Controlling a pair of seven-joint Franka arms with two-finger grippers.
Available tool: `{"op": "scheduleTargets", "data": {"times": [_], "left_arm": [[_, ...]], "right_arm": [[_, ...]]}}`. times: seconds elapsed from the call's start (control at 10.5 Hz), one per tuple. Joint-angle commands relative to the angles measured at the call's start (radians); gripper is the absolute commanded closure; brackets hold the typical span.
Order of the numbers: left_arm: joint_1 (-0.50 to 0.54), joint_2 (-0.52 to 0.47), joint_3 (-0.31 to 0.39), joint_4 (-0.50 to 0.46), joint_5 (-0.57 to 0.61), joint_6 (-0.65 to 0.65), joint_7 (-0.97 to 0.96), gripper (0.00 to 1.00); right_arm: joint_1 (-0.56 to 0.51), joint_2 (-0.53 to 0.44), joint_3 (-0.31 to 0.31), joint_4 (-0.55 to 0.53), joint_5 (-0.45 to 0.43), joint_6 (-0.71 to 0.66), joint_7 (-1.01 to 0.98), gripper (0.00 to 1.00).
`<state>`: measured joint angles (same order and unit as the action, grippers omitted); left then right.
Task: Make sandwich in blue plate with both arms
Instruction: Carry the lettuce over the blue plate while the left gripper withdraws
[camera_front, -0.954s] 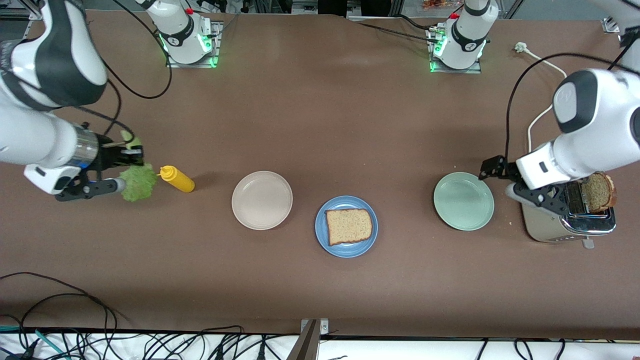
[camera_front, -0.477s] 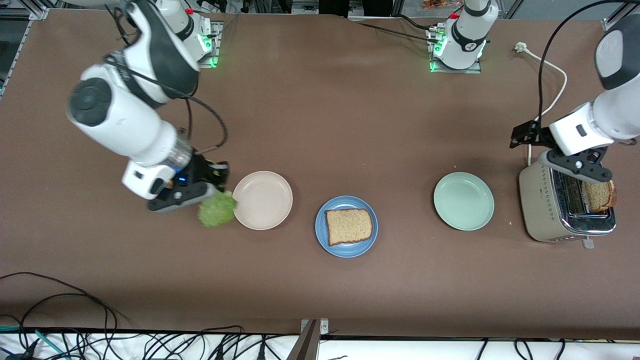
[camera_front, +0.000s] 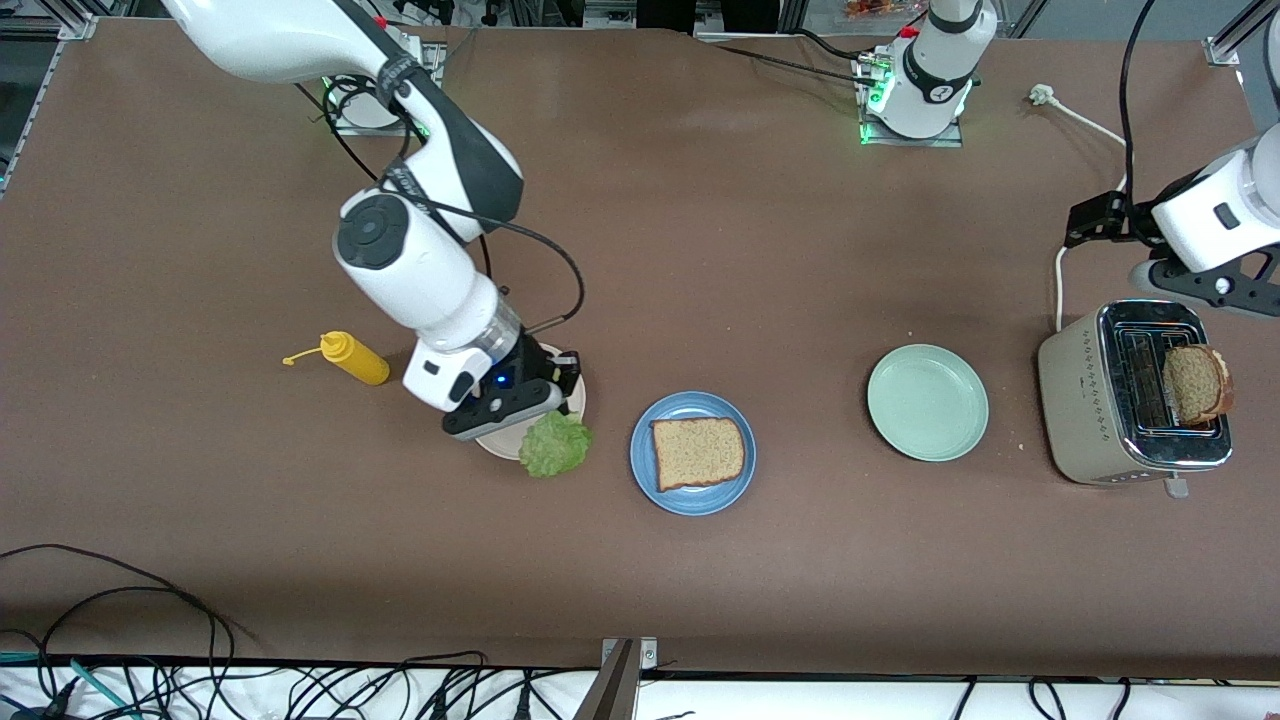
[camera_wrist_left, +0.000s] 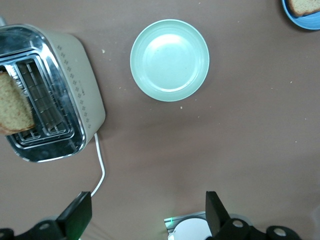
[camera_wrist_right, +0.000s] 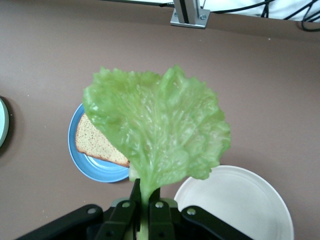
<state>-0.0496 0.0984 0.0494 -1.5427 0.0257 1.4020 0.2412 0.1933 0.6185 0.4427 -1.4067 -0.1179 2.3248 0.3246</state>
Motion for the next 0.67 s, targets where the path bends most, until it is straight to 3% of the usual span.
{"op": "scheduleTargets", "data": {"times": [0.0, 0.19, 0.38, 0.57], "left_arm": [[0.019, 0.006, -0.011, 0.041, 0.066, -0.041, -0.011, 0.0], [0.019, 0.006, -0.011, 0.047, 0.063, -0.041, -0.013, 0.0], [0.022, 0.007, -0.005, 0.069, 0.059, -0.043, -0.019, 0.0], [0.037, 0.007, -0.005, 0.088, 0.049, -0.038, -0.147, 0.0]], "right_arm": [[0.089, 0.079, -0.022, 0.084, -0.124, 0.083, 0.066, 1.0], [0.142, 0.136, -0.057, 0.086, -0.175, 0.225, 0.094, 1.0], [0.22, 0.211, -0.132, 0.087, -0.186, 0.408, 0.093, 1.0], [0.294, 0.271, -0.189, 0.094, -0.181, 0.507, 0.094, 1.0]]}}
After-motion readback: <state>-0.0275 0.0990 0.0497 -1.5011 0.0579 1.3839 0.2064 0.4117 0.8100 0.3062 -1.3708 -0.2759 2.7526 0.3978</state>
